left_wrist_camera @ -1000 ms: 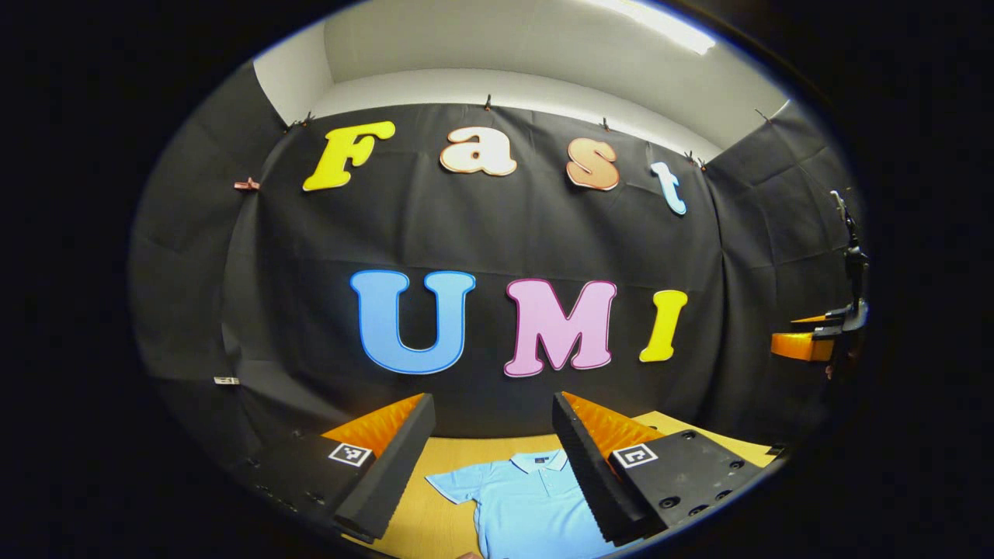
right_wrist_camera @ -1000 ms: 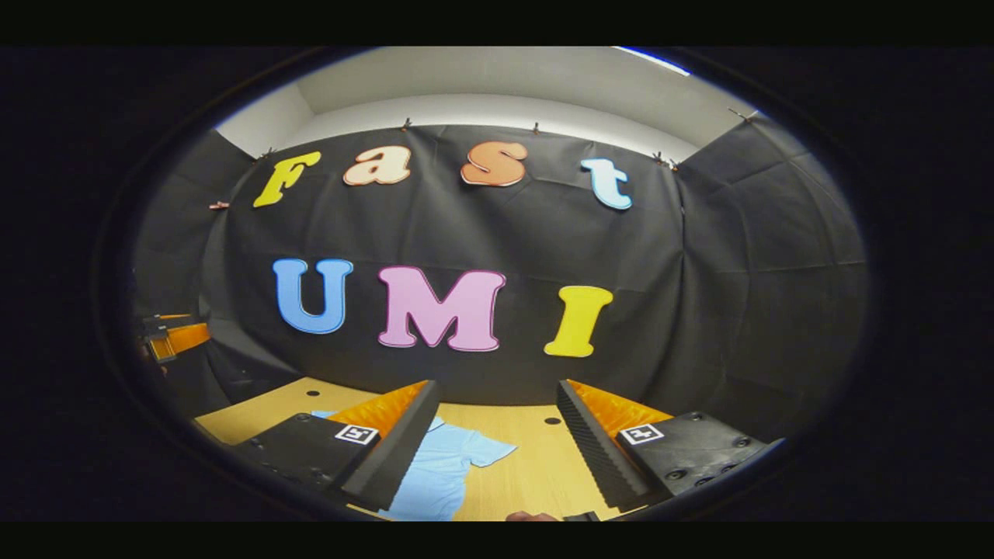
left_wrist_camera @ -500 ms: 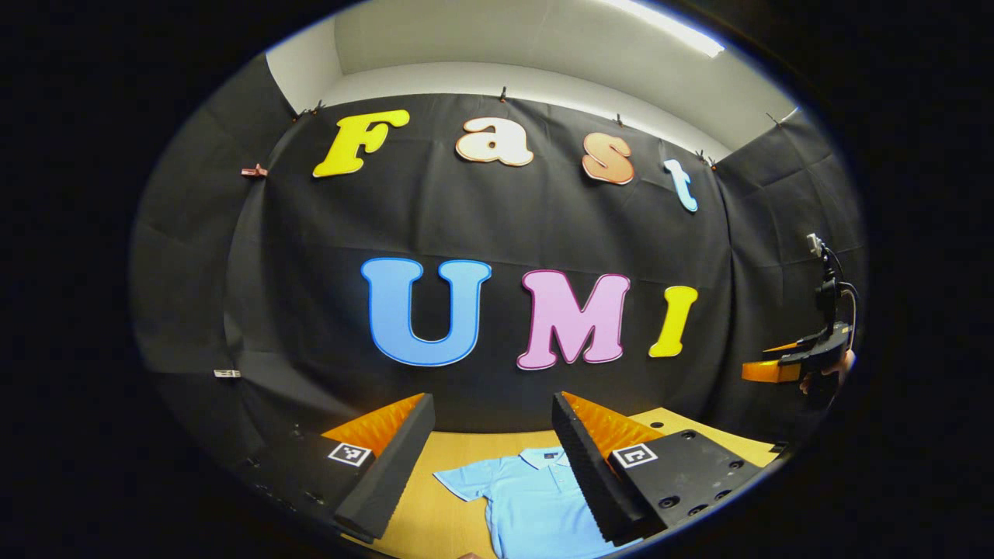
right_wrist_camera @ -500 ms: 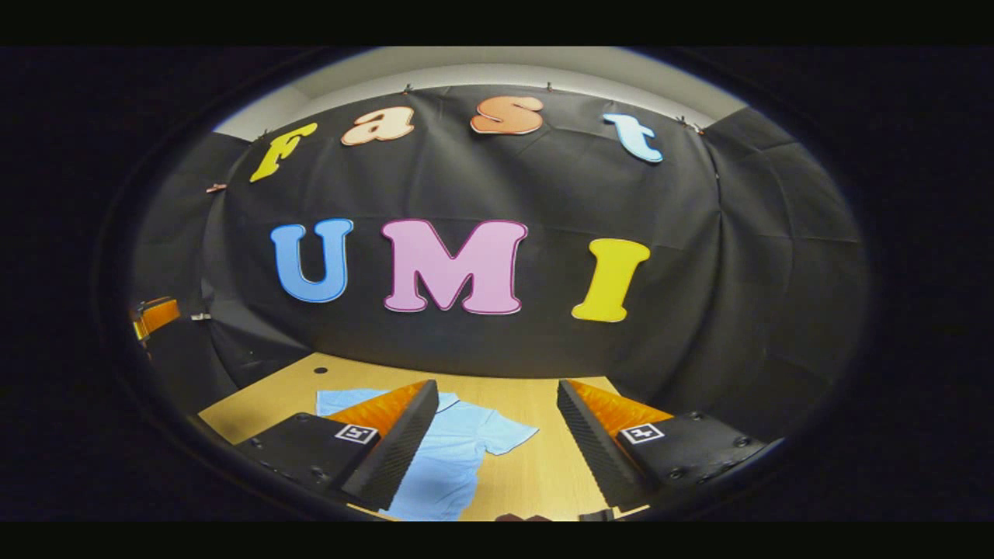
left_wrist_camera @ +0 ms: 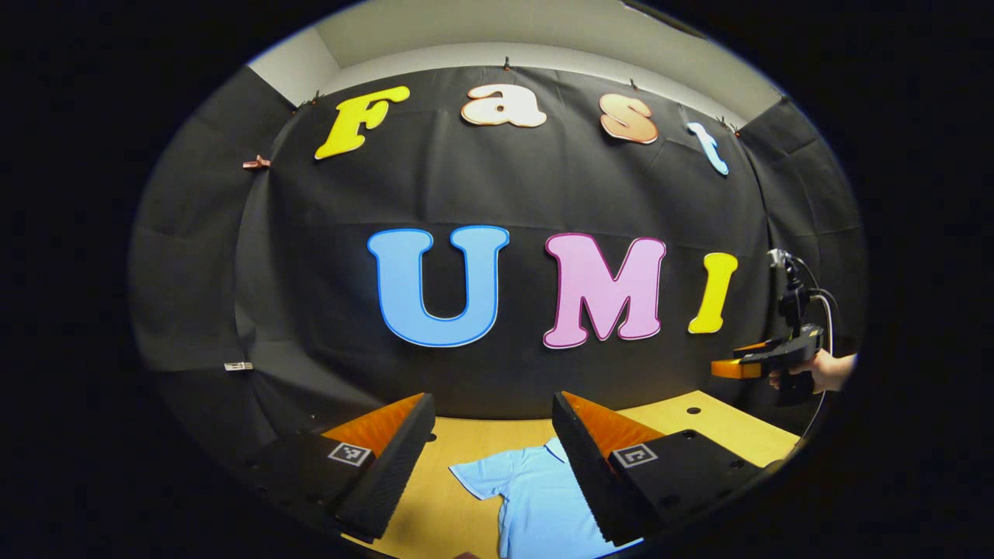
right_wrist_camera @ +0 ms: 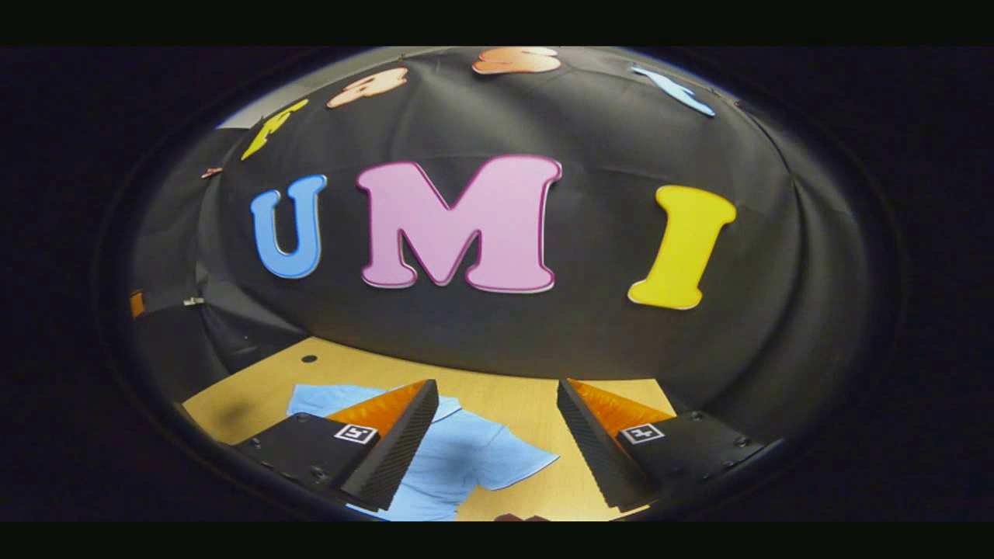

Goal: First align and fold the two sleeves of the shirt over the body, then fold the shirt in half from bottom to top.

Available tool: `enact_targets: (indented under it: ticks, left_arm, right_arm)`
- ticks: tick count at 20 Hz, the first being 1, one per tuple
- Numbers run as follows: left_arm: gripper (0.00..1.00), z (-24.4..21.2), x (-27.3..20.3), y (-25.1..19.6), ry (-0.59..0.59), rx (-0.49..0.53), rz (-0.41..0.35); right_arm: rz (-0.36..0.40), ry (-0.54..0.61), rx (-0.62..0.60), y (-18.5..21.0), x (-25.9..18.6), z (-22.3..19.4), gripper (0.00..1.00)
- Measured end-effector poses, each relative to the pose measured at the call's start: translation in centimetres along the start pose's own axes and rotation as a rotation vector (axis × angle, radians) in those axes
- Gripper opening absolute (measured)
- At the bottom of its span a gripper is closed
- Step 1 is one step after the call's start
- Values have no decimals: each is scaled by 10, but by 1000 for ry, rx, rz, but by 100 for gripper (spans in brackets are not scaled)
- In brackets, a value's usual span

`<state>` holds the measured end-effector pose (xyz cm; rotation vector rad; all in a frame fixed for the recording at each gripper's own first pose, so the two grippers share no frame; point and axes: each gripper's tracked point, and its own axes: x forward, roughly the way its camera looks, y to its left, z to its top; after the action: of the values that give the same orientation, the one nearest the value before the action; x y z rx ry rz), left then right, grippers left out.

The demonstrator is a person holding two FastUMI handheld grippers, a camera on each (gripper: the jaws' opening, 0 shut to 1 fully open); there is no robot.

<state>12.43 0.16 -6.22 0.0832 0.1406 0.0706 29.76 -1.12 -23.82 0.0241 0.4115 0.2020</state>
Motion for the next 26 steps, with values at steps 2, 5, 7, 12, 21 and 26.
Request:
enact_targets:
  ticks: [2,5,7,12,21,26]
  left_arm:
    - [97,-1,13,-8,-9,-20,43]
    - [97,-15,32,-29,23,-54,32]
    - [97,-17,40,-23,29,-9,9]
    - [92,-27,47,-2,57,-1,15]
    - [97,-44,54,19,101,-14,36]
    - [97,-43,50,20,99,-7,32]
  right_arm:
    - [44,78,35,-12,44,-41,98]
    - [42,248,49,-33,91,-123,99]
    - [18,339,105,-45,113,-168,99]
    - [-22,503,94,-51,125,-242,98]
    - [-36,593,93,-47,119,-274,68]
    - [-23,571,81,-26,121,-265,7]
